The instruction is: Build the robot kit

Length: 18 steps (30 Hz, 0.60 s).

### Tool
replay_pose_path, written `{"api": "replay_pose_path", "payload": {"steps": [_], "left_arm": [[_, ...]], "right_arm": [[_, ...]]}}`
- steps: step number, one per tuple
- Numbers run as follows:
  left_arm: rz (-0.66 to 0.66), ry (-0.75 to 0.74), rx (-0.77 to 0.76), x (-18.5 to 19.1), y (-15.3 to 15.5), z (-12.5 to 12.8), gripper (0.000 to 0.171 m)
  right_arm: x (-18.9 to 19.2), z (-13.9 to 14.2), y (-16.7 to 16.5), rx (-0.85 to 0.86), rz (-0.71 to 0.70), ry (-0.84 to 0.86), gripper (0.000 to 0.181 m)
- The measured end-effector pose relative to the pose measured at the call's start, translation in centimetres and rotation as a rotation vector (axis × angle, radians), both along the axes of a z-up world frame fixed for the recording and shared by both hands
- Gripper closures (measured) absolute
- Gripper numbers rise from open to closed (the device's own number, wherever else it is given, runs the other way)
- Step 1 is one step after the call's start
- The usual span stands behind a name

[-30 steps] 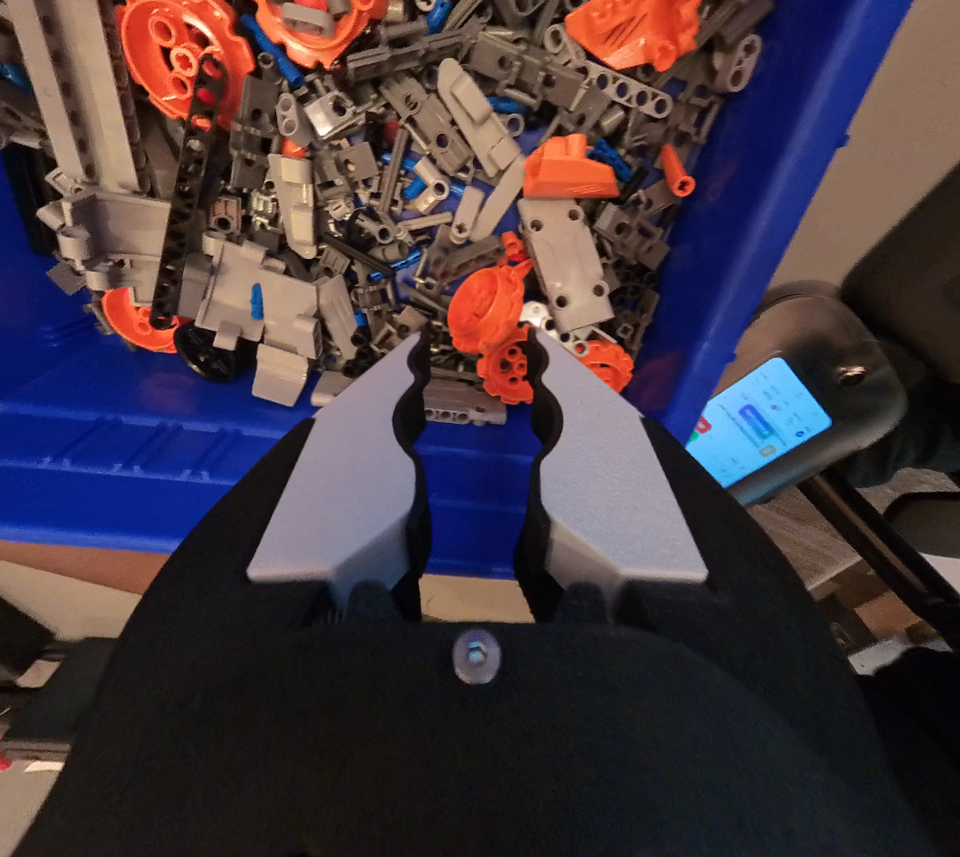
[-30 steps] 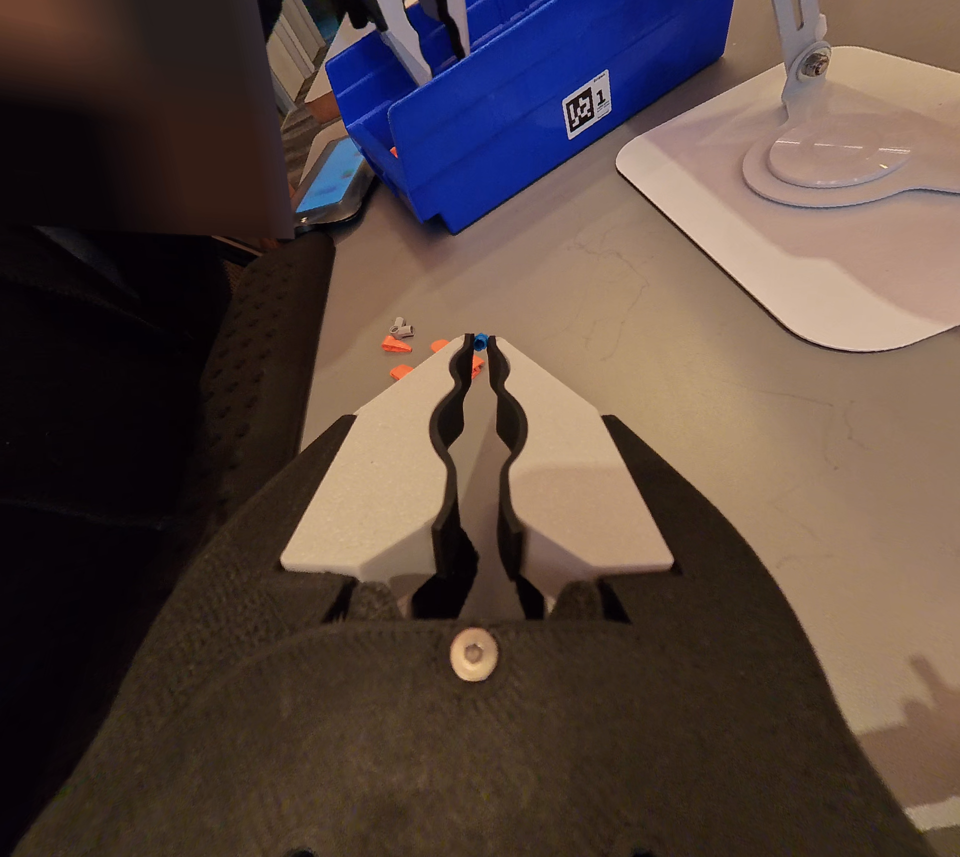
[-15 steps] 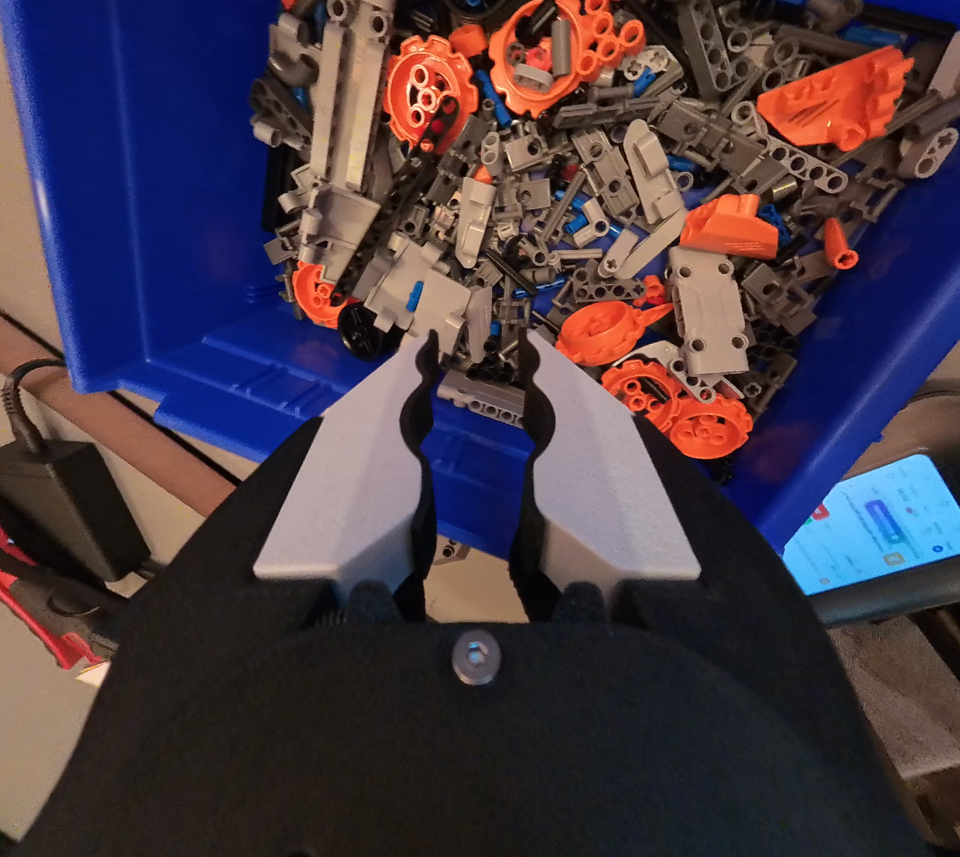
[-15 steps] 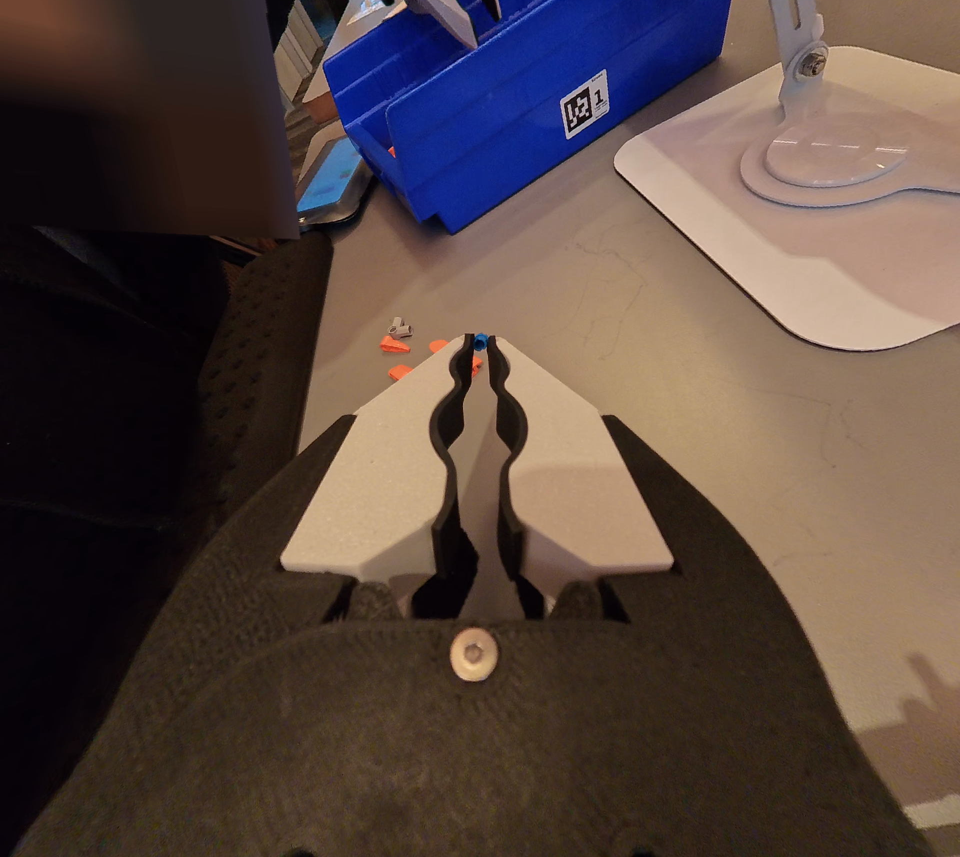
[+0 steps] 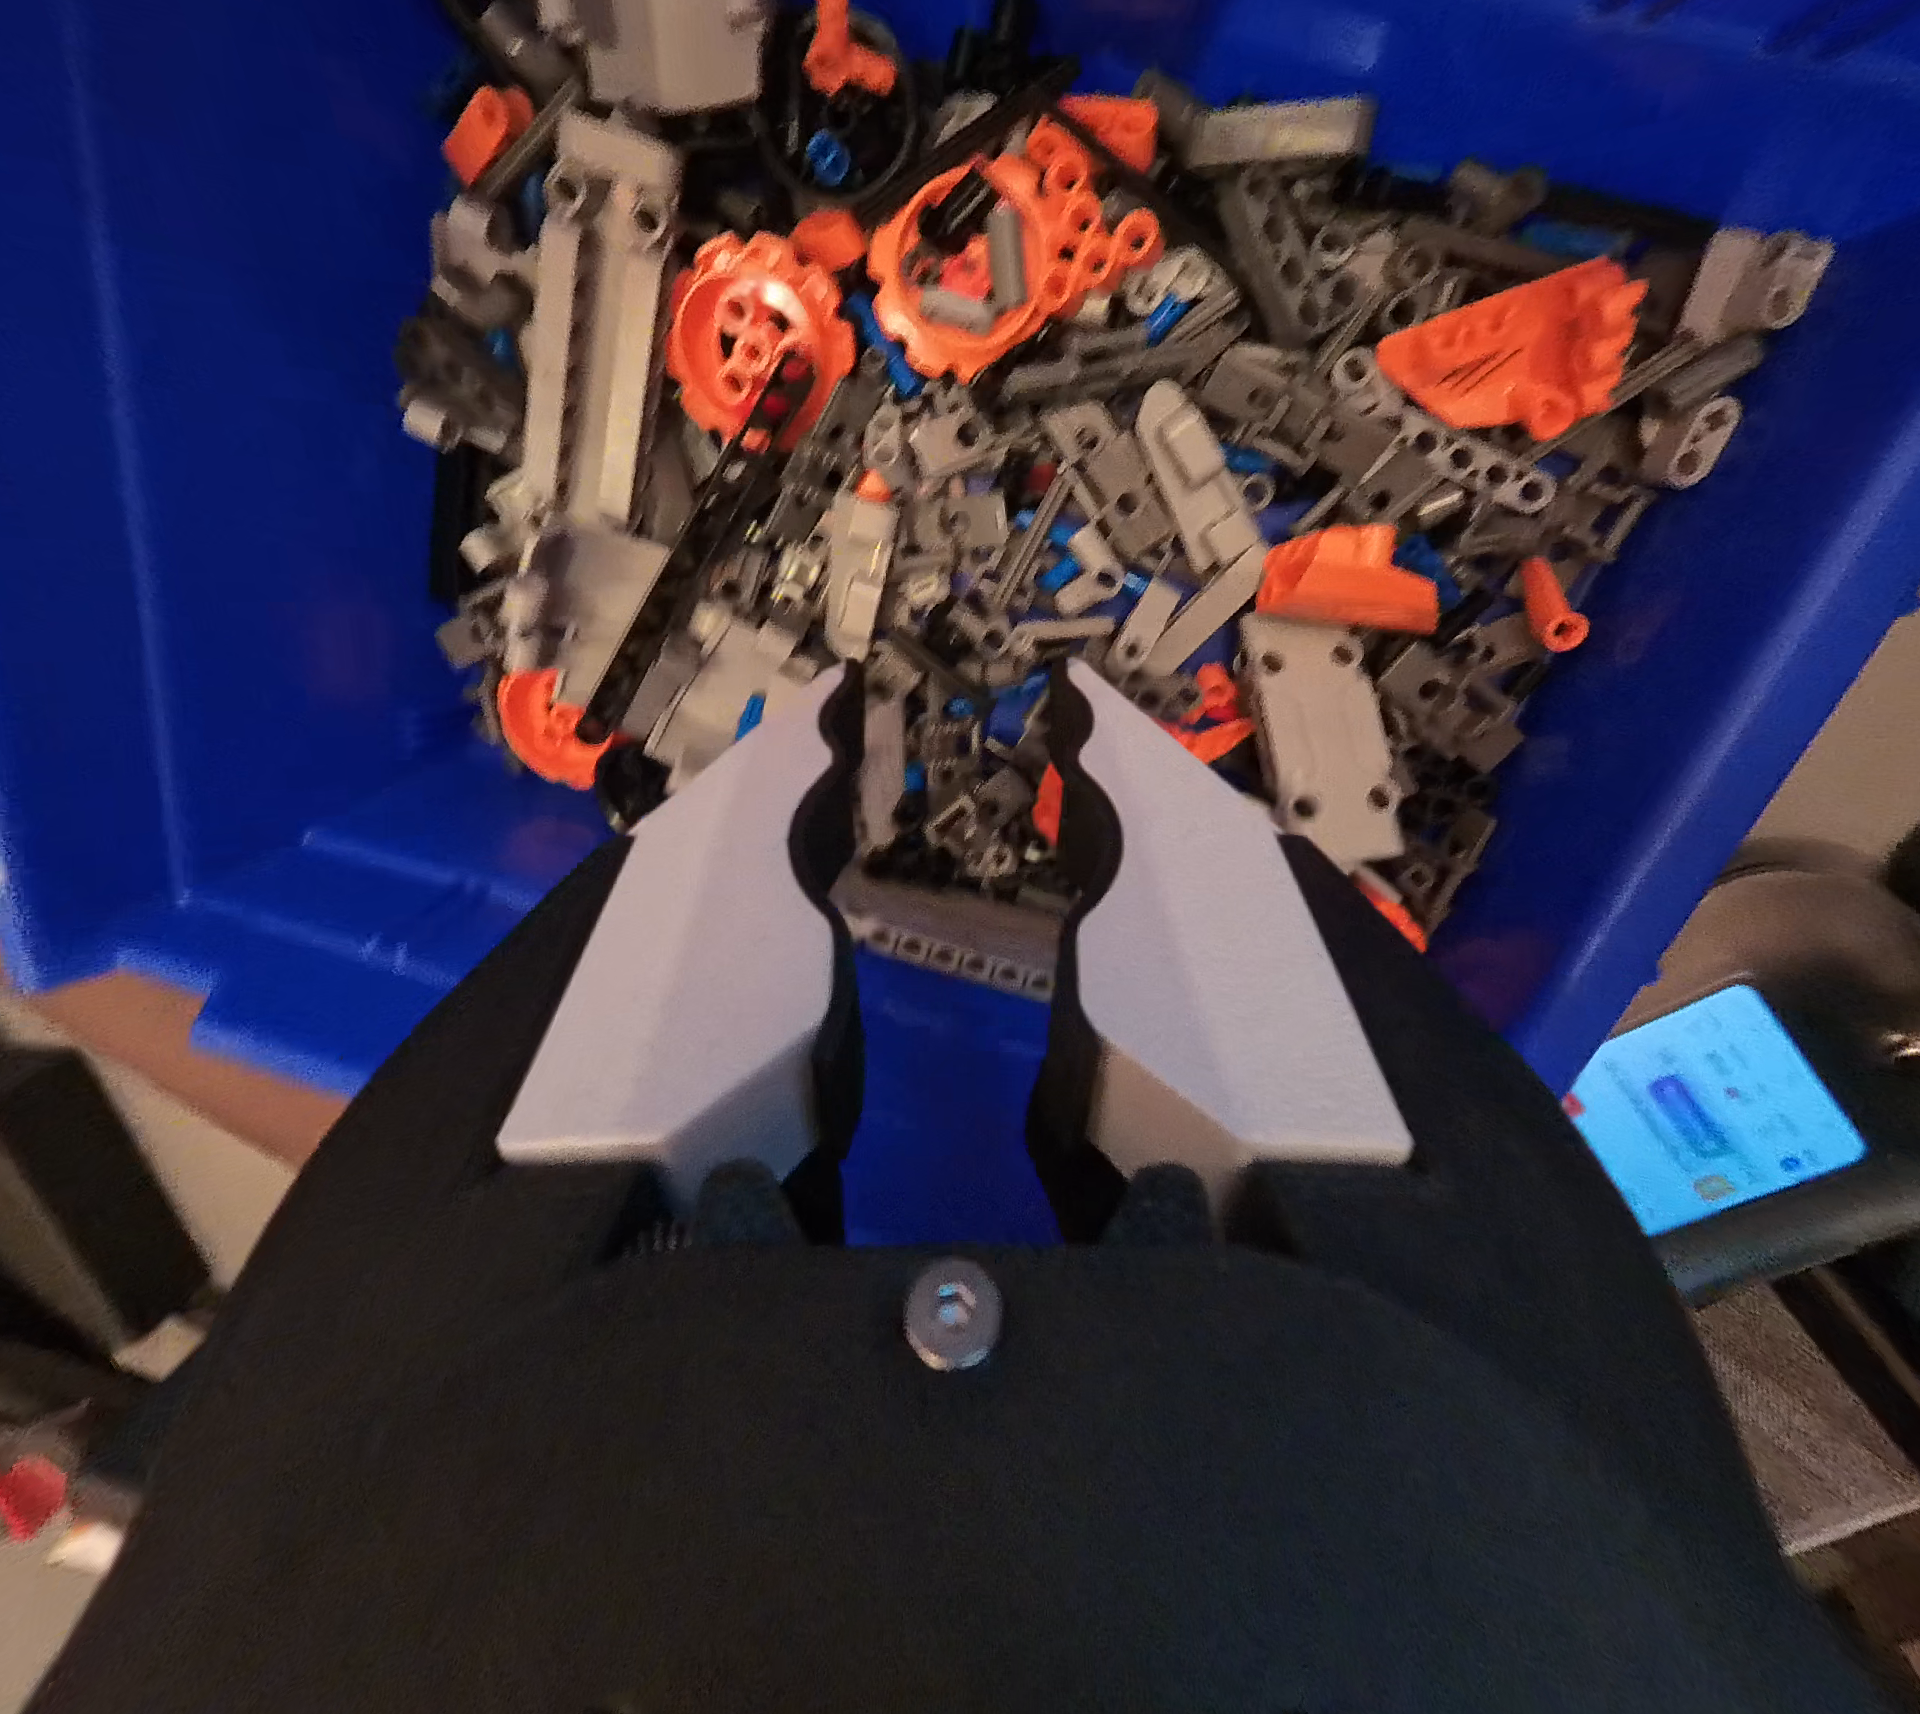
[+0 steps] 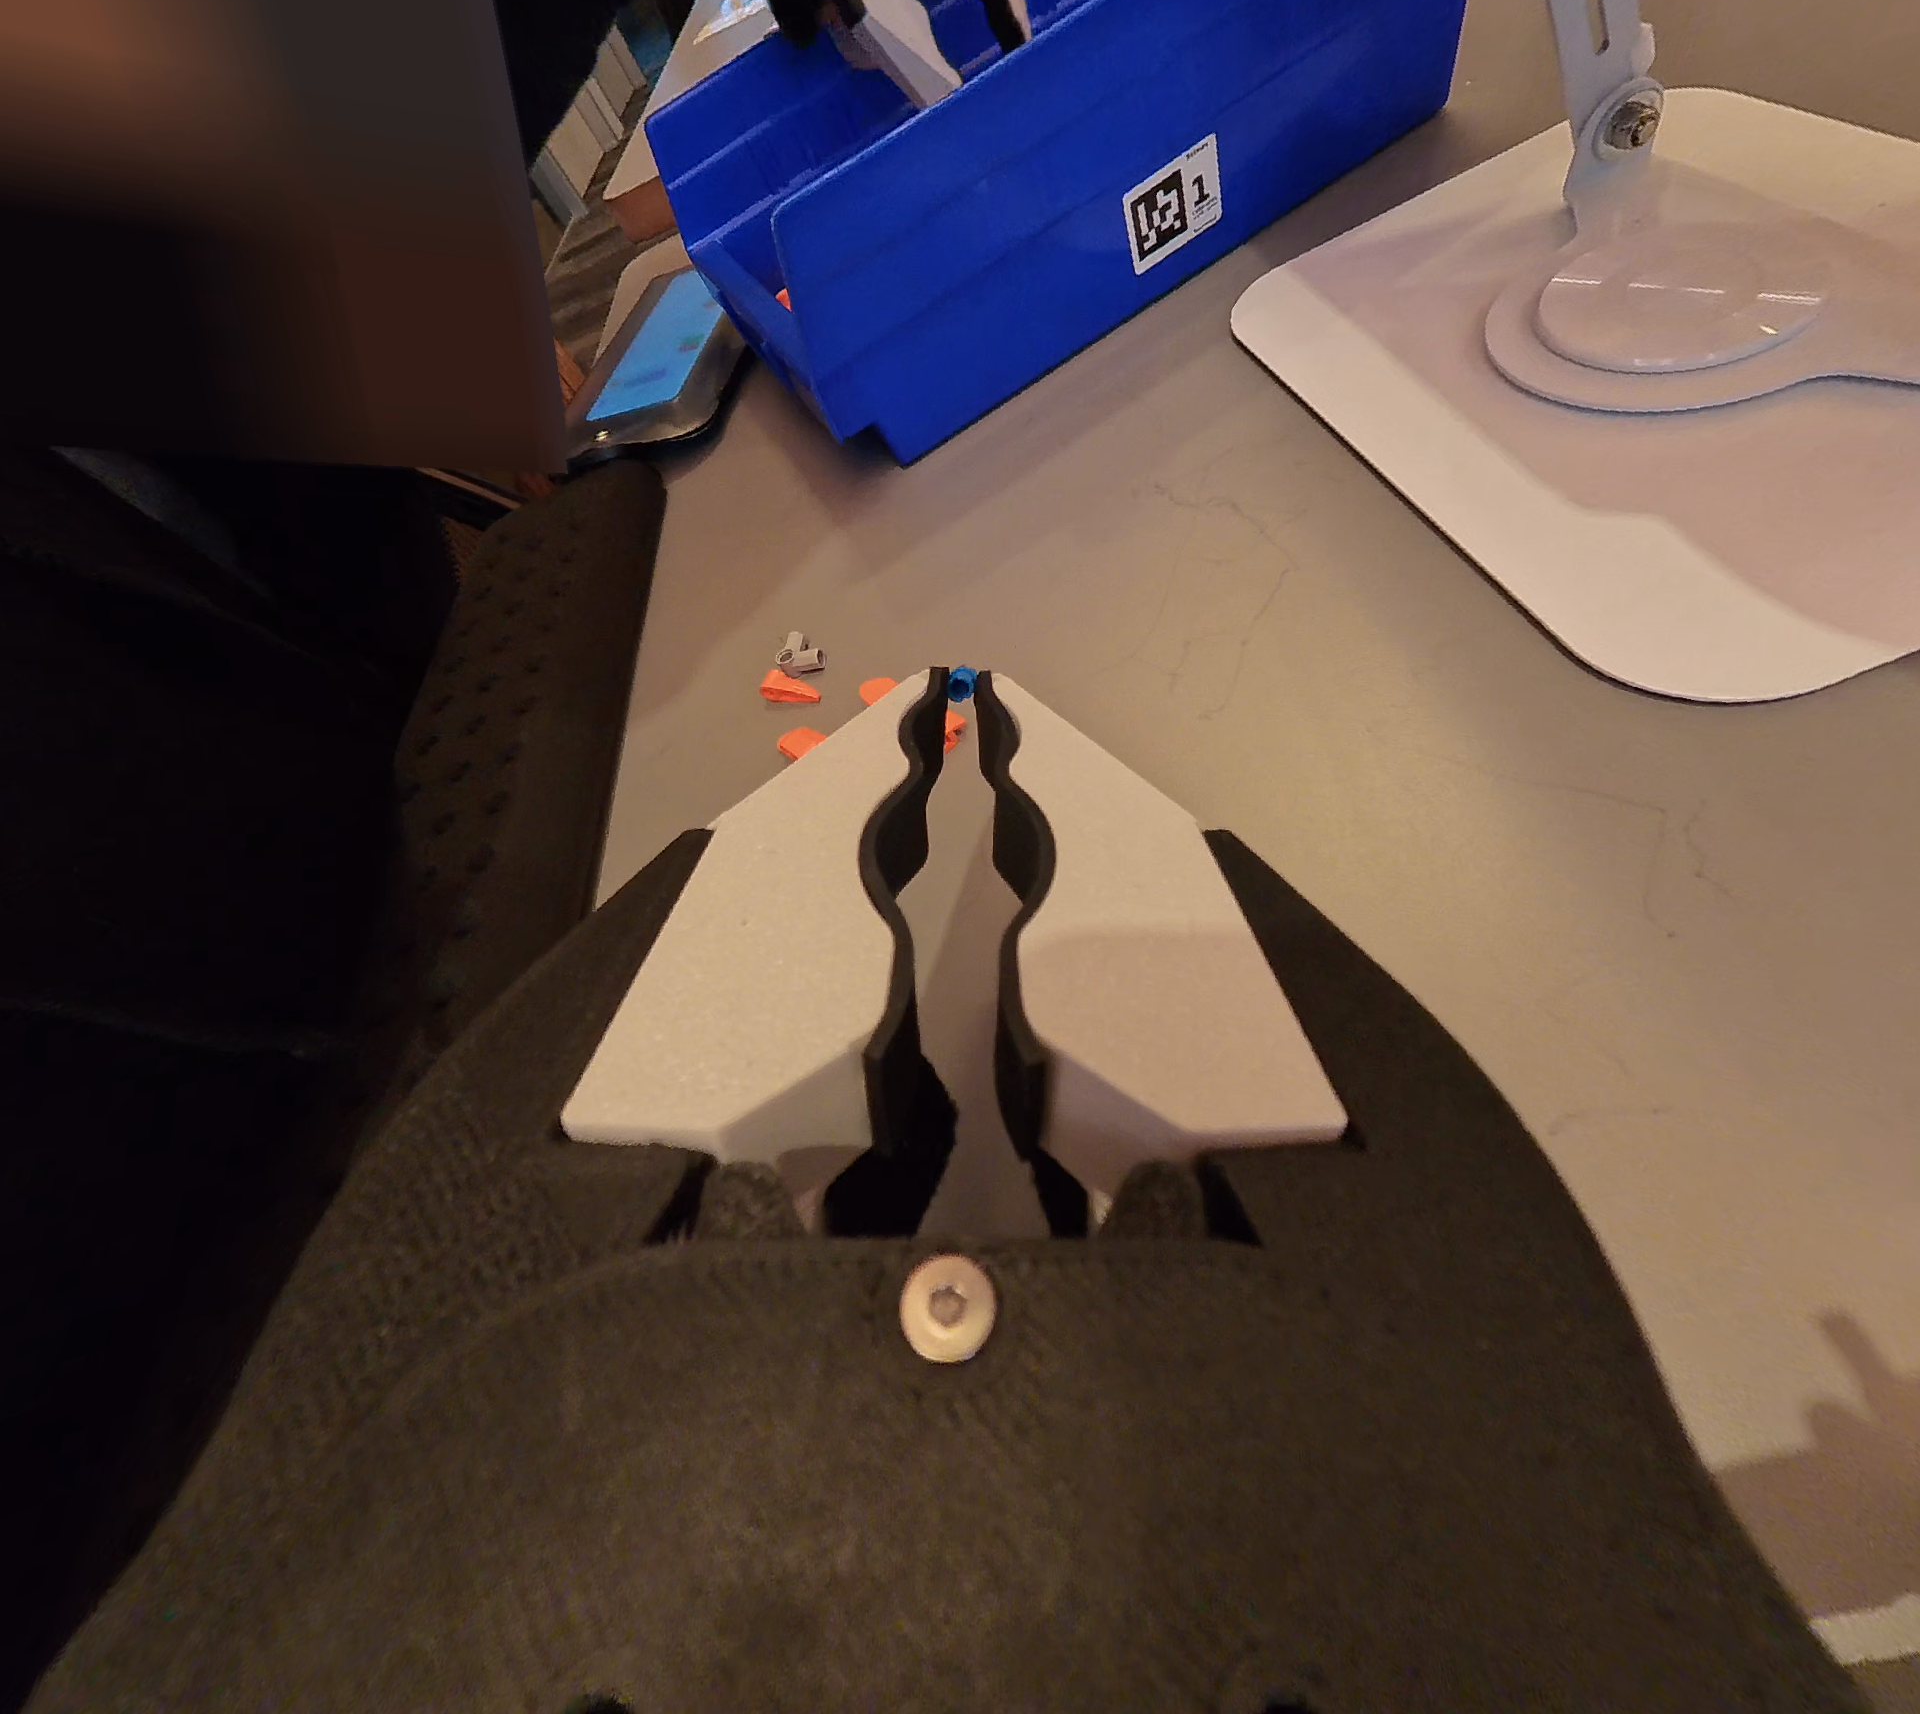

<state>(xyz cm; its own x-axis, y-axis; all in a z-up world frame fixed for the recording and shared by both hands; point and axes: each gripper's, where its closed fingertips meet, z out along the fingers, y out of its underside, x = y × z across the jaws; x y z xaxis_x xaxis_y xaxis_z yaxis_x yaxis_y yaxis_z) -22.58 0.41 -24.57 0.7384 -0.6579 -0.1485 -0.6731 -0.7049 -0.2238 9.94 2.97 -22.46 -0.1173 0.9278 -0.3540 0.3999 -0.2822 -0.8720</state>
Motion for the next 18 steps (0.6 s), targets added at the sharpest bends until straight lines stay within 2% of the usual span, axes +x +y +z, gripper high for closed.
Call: {"api": "replay_pose_path", "payload": {"steps": [6, 11, 14, 18], "left_arm": [[-0.126, -0.054, -0.005, 4.9, 2.0, -1.9, 0.126], [-0.157, -0.104, -0.015, 7.1, 3.1, -2.6, 0.121], [-0.146, -0.118, -0.014, 7.3, 3.8, -2.9, 0.126], [-0.100, -0.123, -0.054, 6.4, 3.3, -3.2, 0.148]], "right_arm": [[0.0, 0.0, 0.0, 0.001, 0.001, -0.001, 0.178], [0.0, -0.2, 0.0, -0.003, 0.001, -0.004, 0.178], [0.0, -0.2, 0.0, -0.006, 0.002, -0.005, 0.178], [0.0, -0.1, 0.0, -0.004, 0.001, -0.002, 0.178]]}}
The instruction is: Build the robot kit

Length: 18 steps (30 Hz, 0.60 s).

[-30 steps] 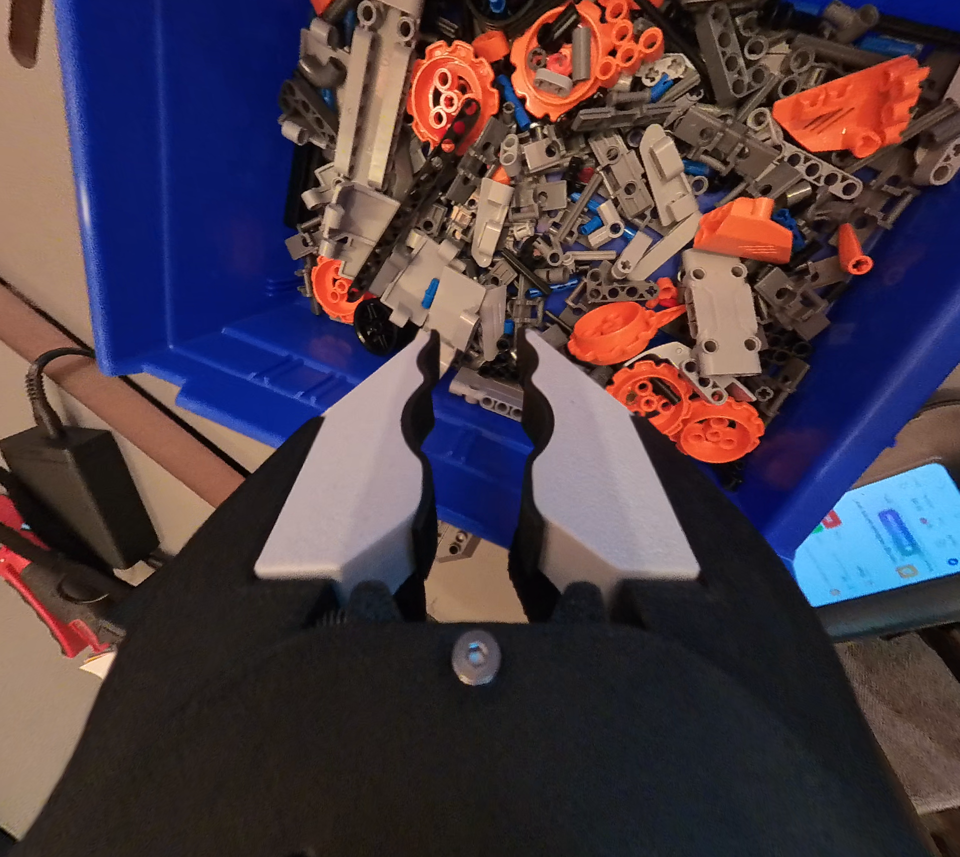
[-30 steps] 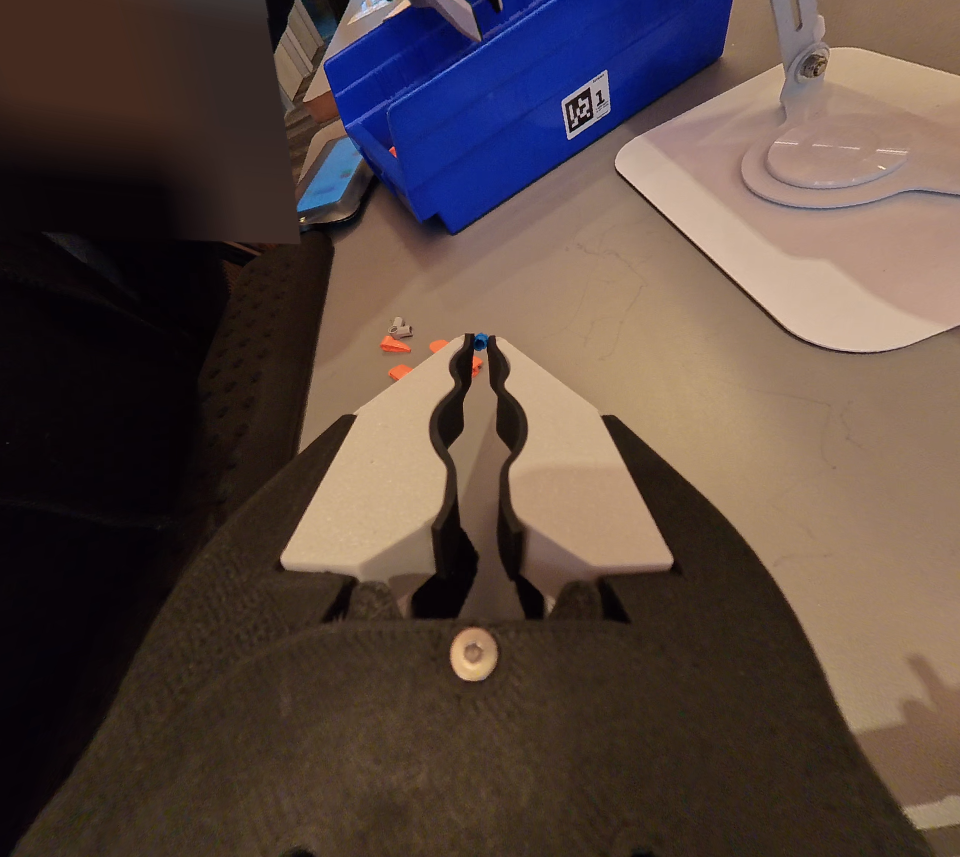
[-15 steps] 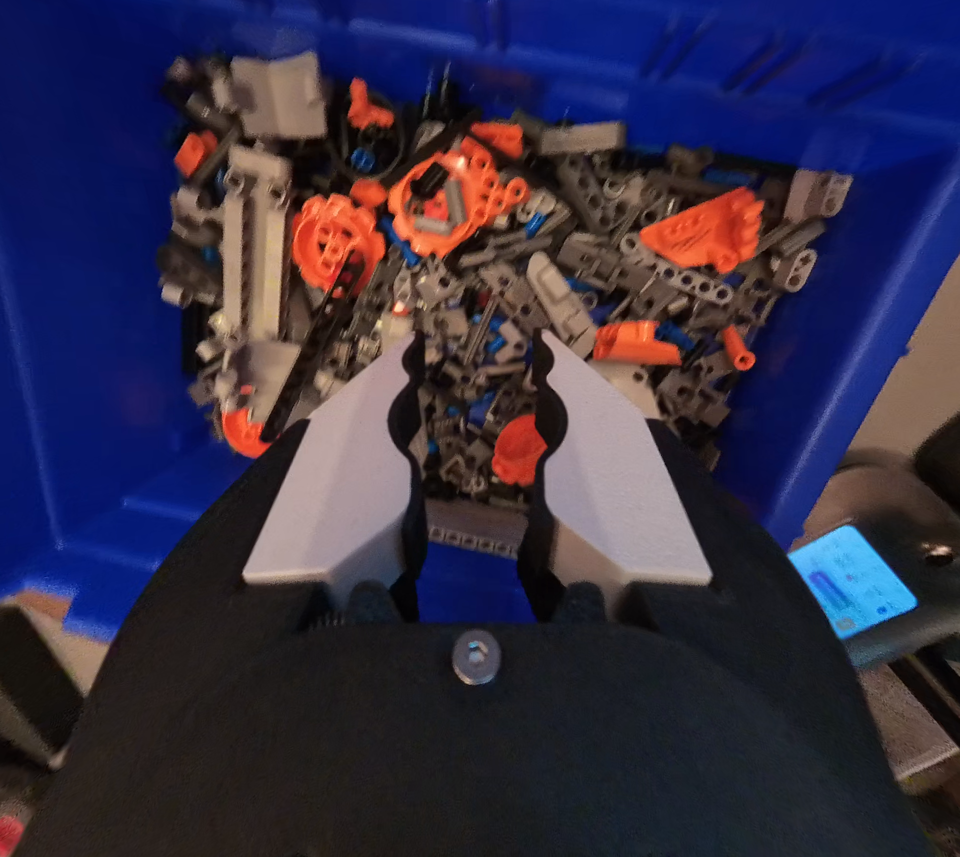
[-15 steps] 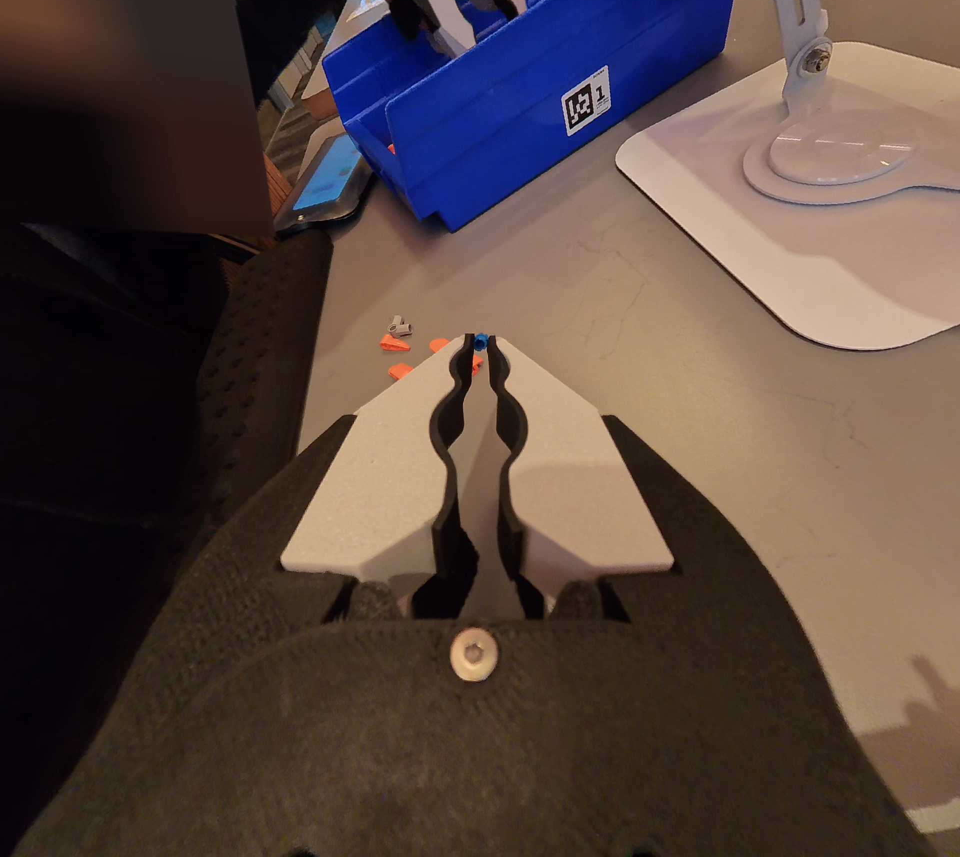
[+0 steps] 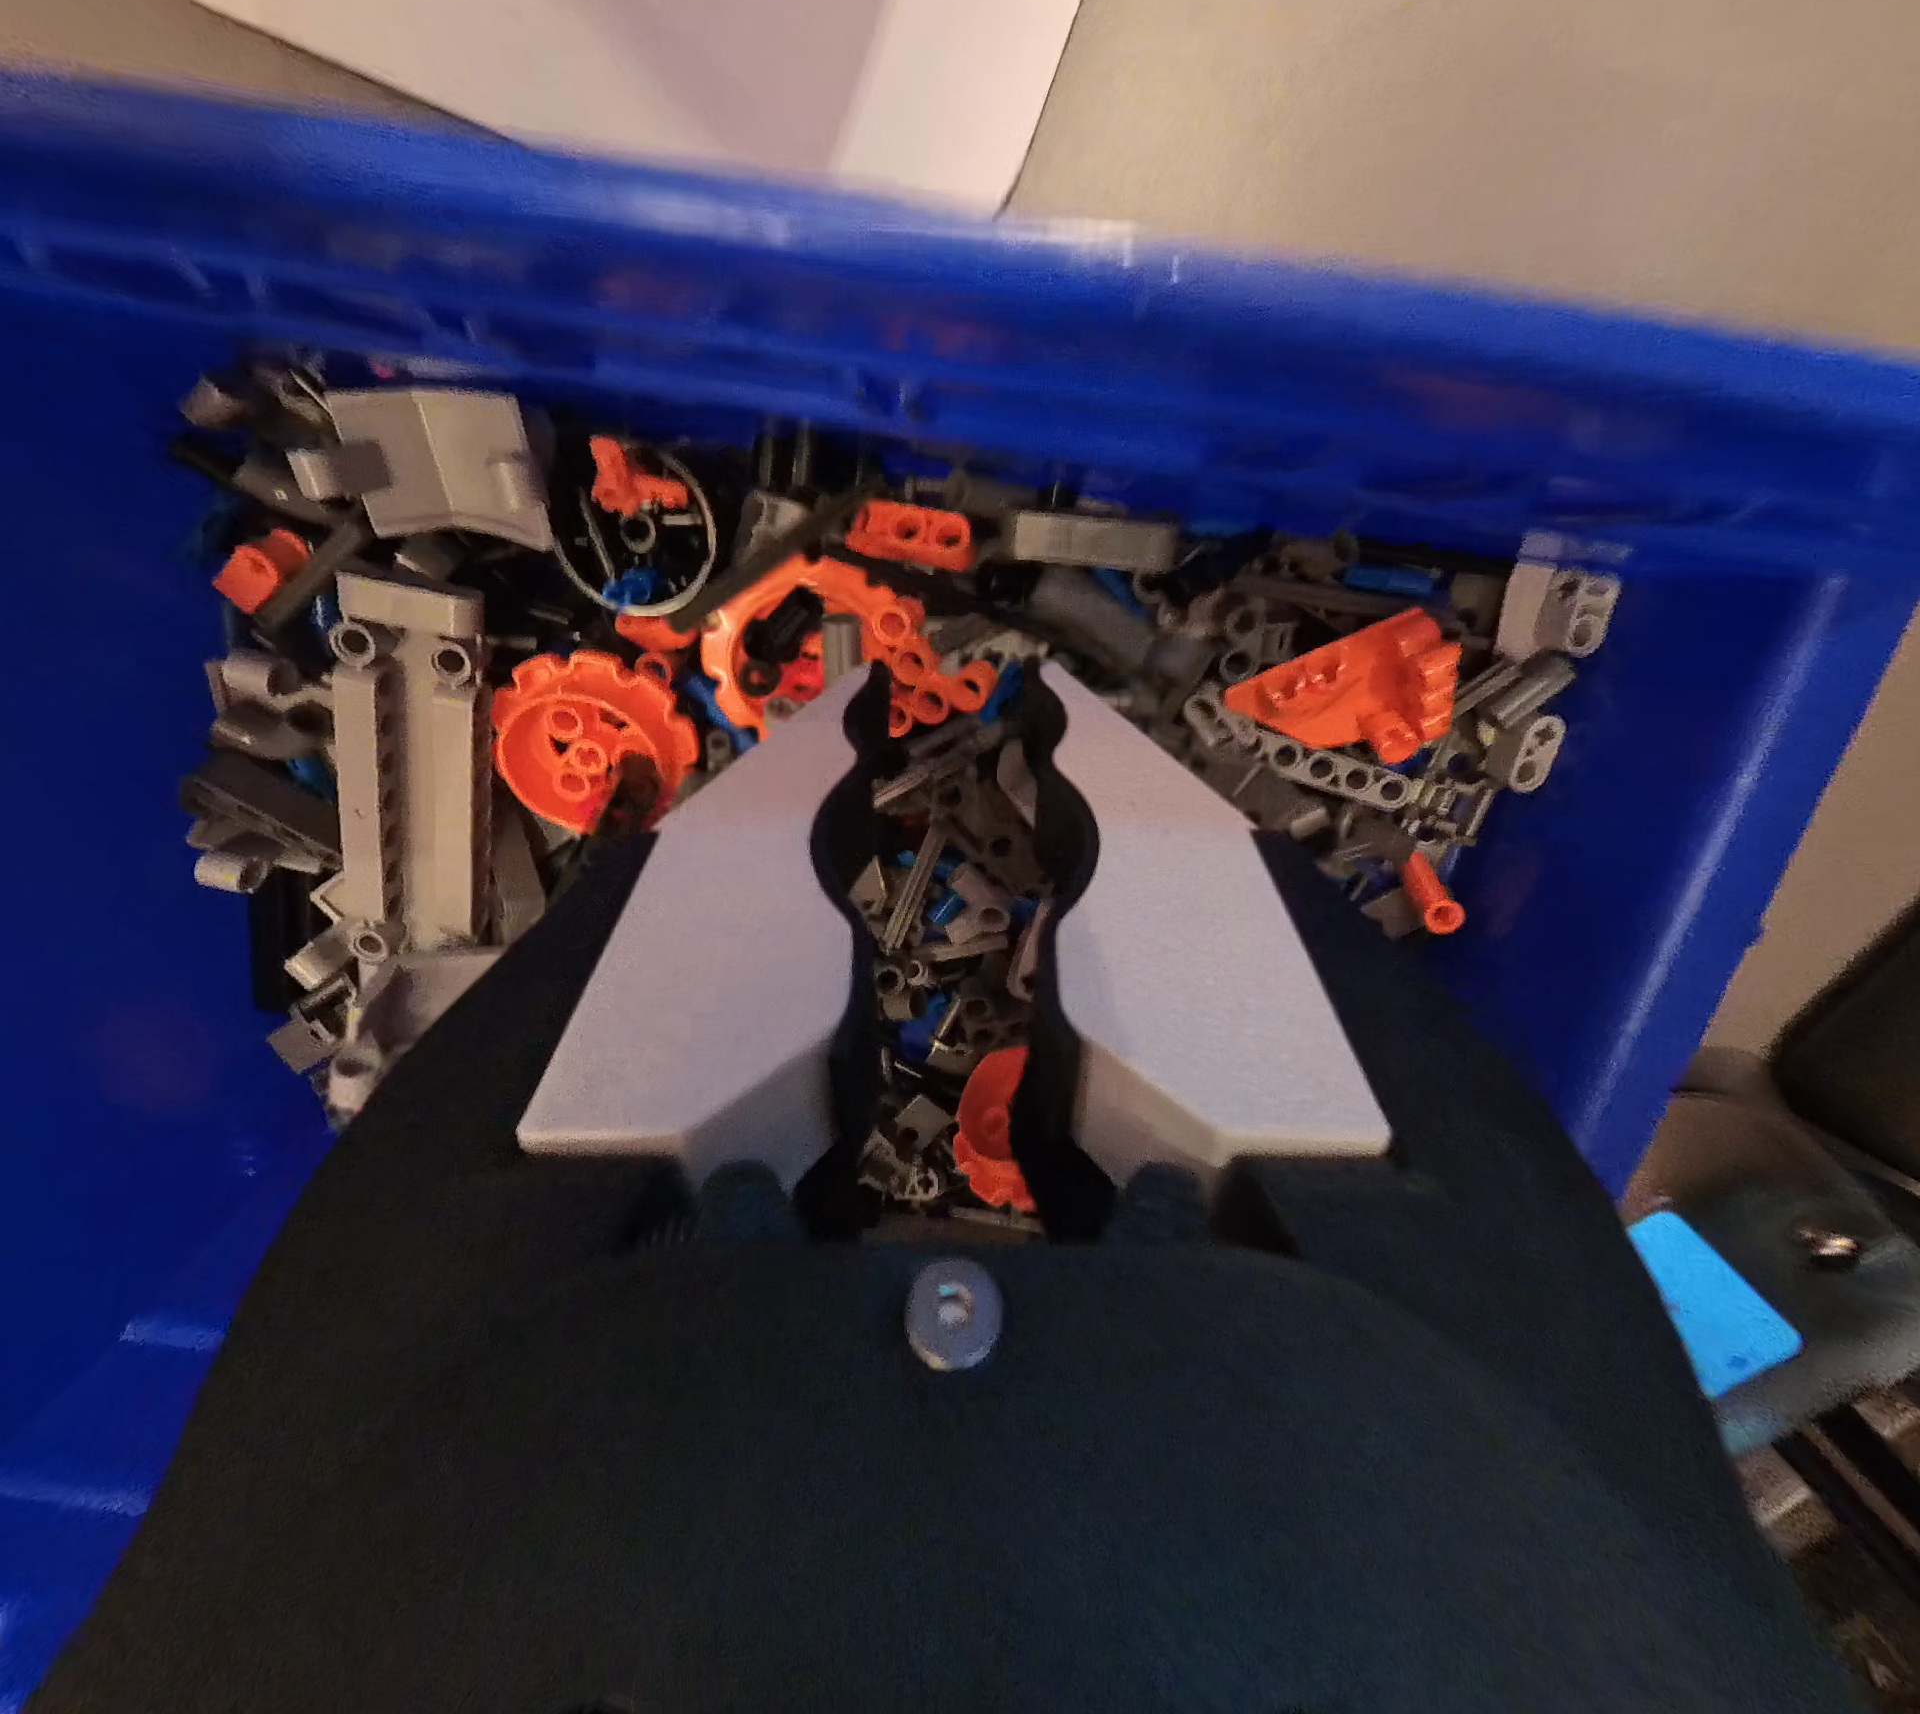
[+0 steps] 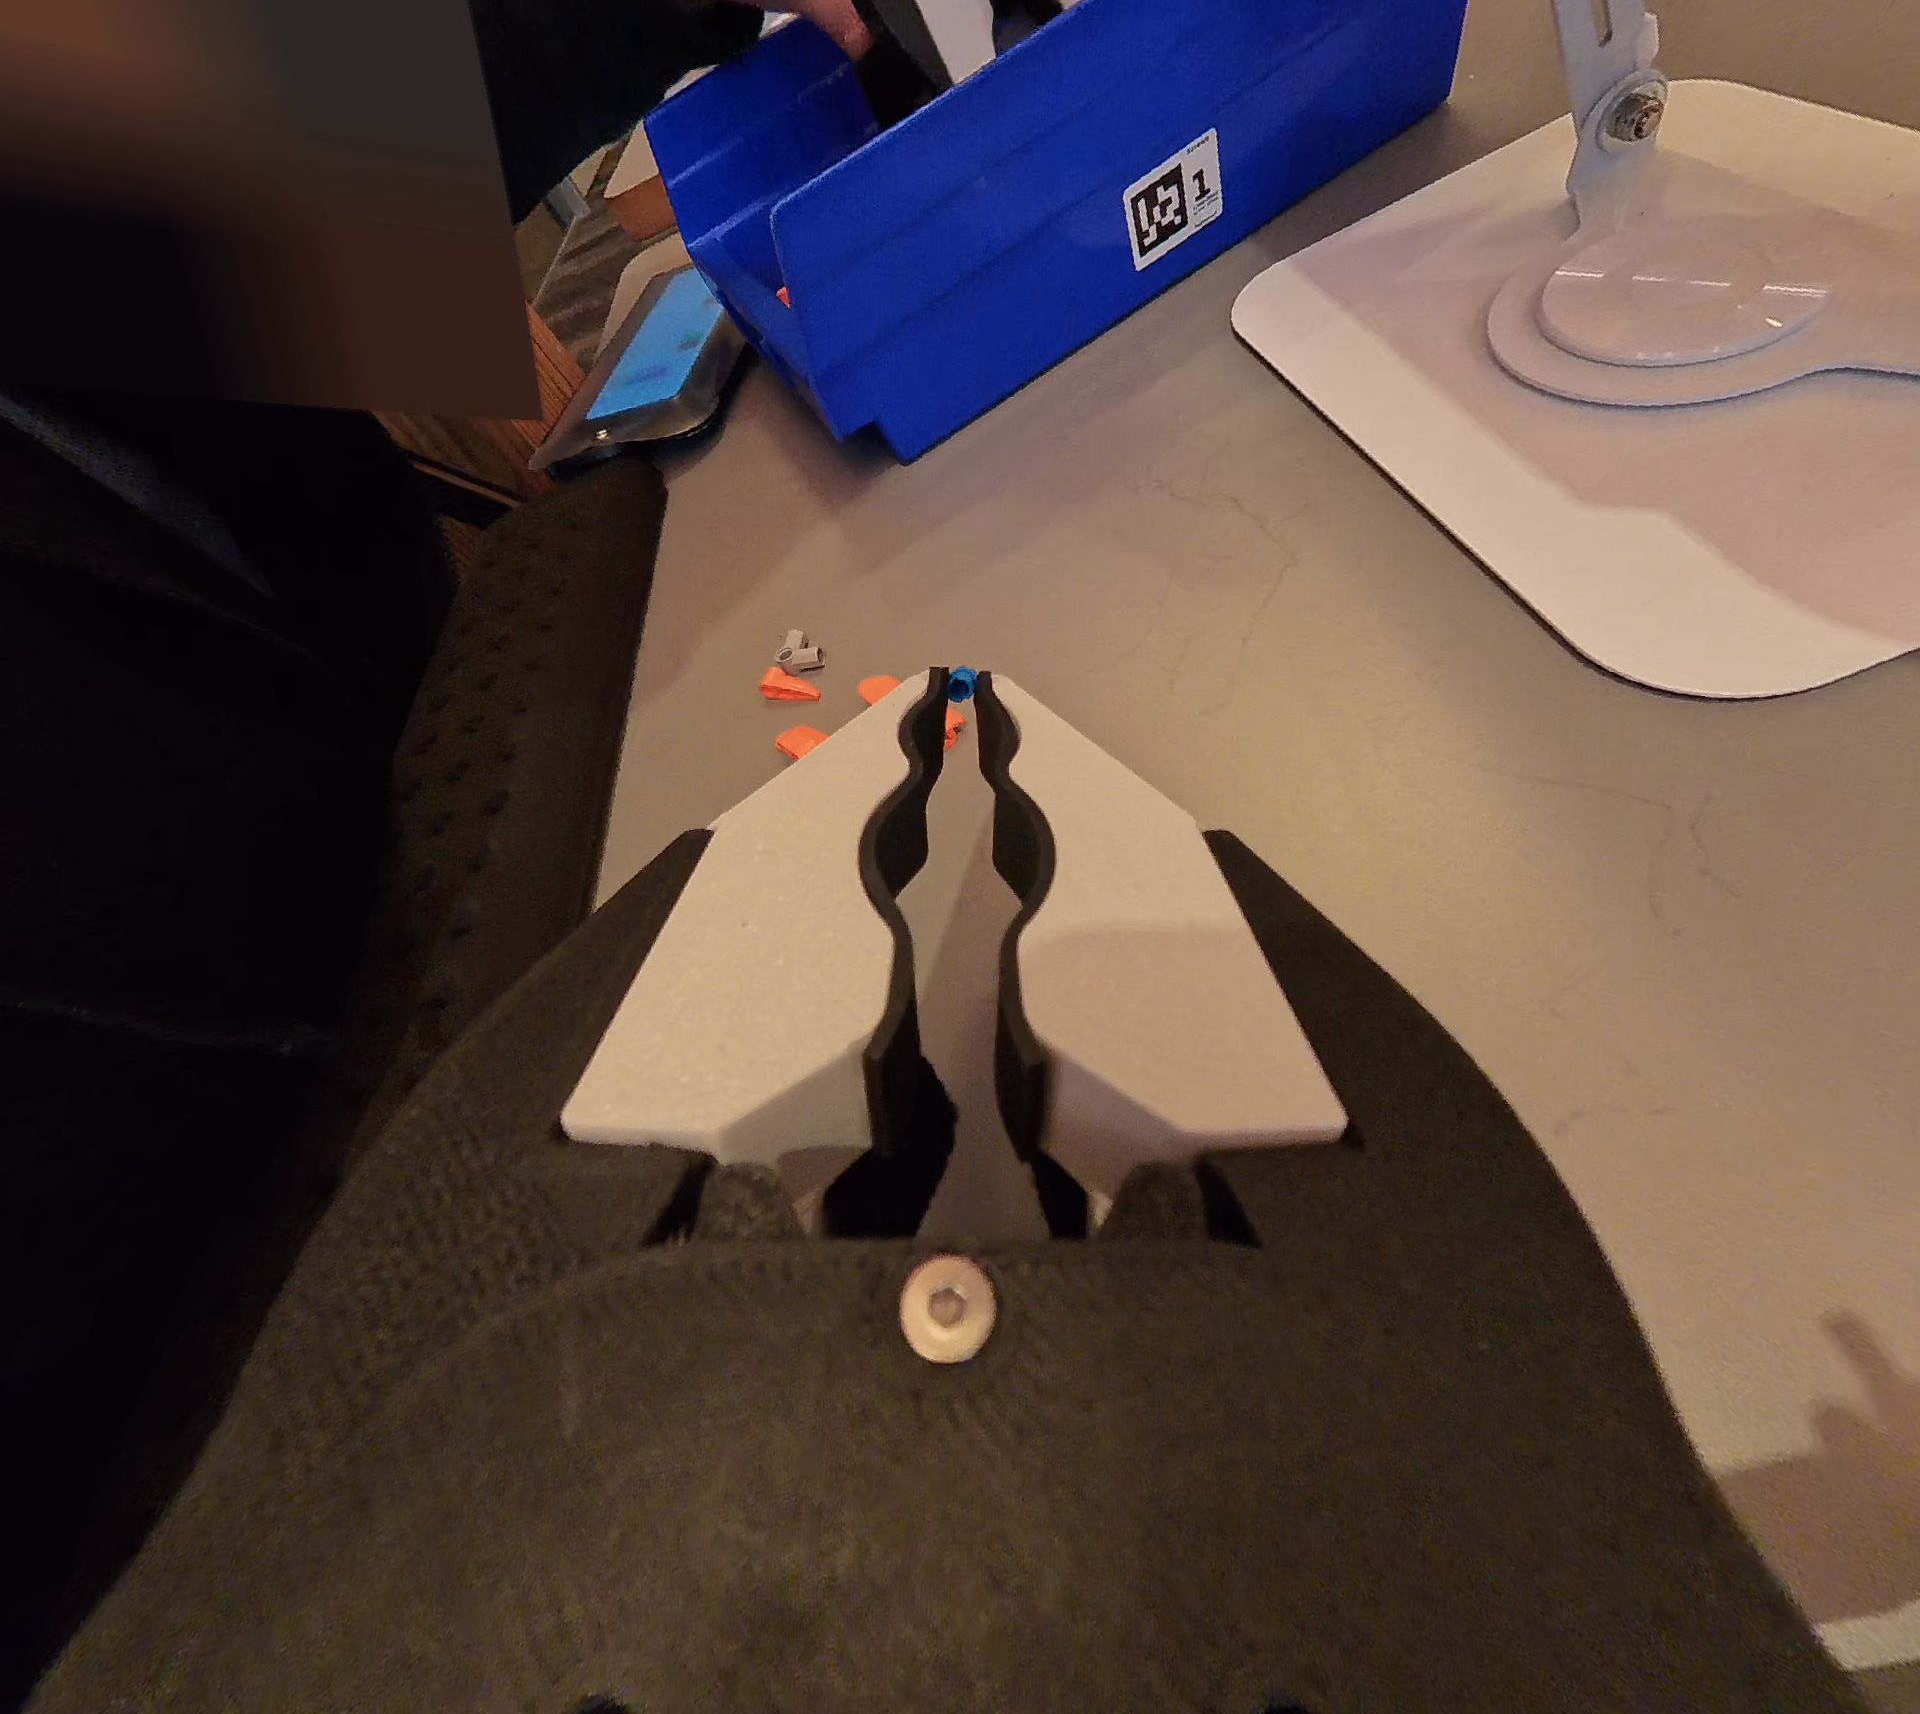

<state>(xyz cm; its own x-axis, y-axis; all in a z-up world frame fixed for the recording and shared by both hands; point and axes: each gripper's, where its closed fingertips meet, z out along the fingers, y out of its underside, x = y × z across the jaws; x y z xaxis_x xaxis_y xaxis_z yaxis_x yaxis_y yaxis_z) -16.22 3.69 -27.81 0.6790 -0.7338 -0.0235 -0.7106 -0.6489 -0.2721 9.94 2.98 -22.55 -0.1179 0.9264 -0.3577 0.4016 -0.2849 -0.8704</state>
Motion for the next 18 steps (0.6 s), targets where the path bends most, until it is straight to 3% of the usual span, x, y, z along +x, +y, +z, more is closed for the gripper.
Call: {"api": "replay_pose_path", "payload": {"steps": [9, 18], "left_arm": [[0.035, 0.051, -0.020, -2.2, -2.3, 0.2, 0.153], [0.053, 0.083, -0.217, -4.0, -7.4, 0.5, 0.153]], "right_arm": [[0.0, 0.0, -0.1, 0.002, 0.002, 0.000, 0.179], [0.0, 0.0, -0.1, 0.001, 0.003, -0.001, 0.179]]}}
